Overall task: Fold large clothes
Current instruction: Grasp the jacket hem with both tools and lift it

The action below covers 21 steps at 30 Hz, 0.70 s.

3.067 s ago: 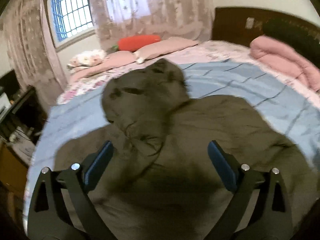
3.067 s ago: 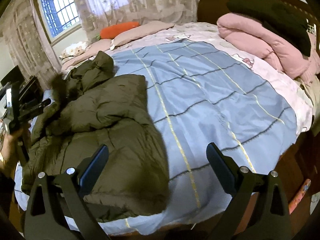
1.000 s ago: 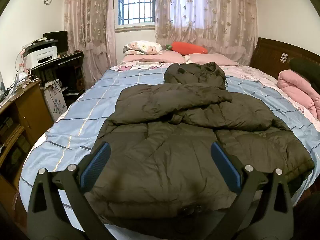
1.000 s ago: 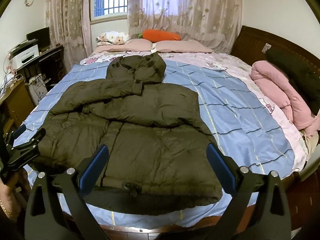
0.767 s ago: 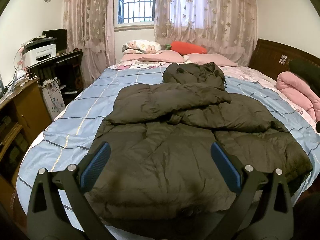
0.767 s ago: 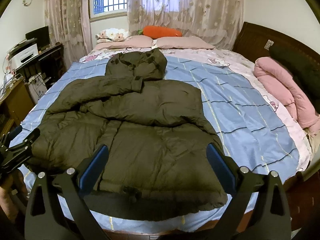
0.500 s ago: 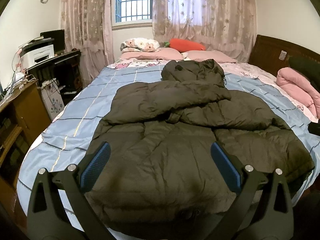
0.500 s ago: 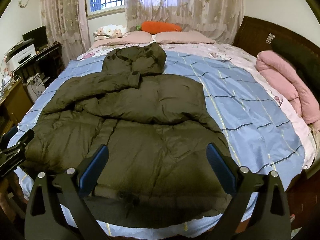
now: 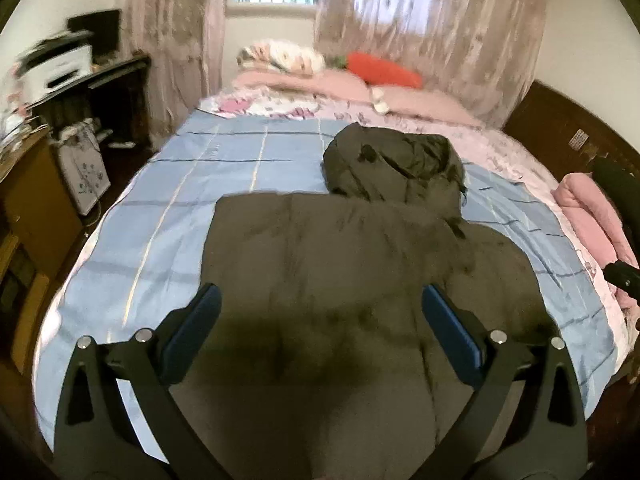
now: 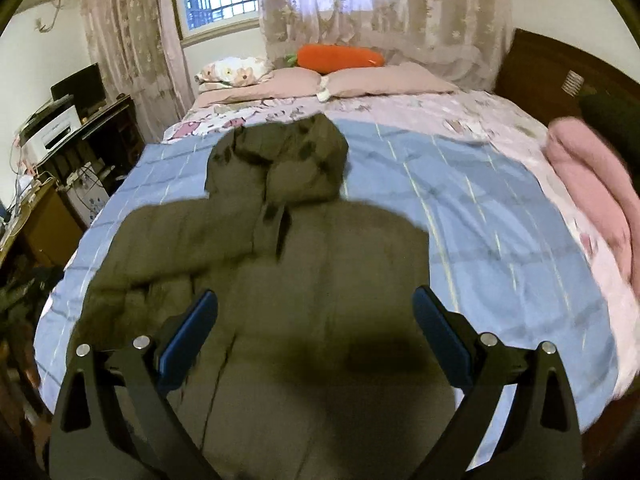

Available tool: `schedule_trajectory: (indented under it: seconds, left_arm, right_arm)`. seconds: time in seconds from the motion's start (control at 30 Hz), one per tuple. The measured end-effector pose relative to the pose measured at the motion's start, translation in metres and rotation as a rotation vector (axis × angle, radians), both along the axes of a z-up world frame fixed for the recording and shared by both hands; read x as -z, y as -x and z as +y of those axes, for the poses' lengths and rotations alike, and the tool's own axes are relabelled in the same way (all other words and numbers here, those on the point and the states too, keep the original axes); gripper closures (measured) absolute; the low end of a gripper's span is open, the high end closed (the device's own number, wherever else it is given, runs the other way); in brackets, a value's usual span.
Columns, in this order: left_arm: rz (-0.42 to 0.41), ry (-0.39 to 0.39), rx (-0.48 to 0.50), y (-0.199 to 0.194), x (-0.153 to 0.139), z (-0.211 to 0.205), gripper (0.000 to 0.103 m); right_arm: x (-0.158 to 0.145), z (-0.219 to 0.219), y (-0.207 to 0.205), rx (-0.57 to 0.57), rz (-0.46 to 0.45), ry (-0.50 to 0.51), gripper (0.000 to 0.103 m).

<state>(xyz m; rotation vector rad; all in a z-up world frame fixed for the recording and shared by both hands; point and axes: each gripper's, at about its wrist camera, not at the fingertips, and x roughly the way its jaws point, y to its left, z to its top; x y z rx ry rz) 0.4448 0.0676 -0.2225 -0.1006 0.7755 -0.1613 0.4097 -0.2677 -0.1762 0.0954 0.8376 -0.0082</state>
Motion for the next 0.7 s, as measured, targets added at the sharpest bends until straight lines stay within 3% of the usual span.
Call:
schedule_trajectory:
  seconds: [0.1, 0.17, 0.33, 0.4, 0.47, 0.57, 0.7]
  left_arm:
    - [0.092, -0.052, 0.053, -0.101, -0.018, -0.019, 0.002]
    - [0.139, -0.107, 0.086, -0.152, -0.019, -0.035, 0.002]
    - [0.222, -0.313, 0.121, -0.295, 0.003, -0.085, 0.002]
    - [0.271, -0.321, 0.105, -0.348, 0.018, -0.094, 0.002]
    - [0.323, -0.279, 0.083, -0.396, 0.033, -0.098, 0.002]
    - [0.363, -0.285, 0.073, -0.446, 0.054, -0.108, 0.002]
    - [0.419, -0.323, 0.119, -0.483, 0.090, -0.130, 0.002]
  right_arm:
    - [-0.007, -0.005, -0.074, -0.035, 0.060, -0.027, 0.005]
    - [-0.001, -0.007, -0.144, -0.032, 0.130, -0.025, 0.005]
    - [0.028, -0.018, -0.280, -0.042, 0.252, -0.018, 0.005]
    - [0.044, -0.025, -0.327, -0.034, 0.289, -0.037, 0.005]
    - [0.057, -0.031, -0.361, -0.028, 0.315, -0.065, 0.005]
    - [0.084, -0.037, -0.412, -0.015, 0.362, -0.067, 0.005]
    - [0.114, -0.042, -0.457, -0.005, 0.392, -0.061, 0.005]
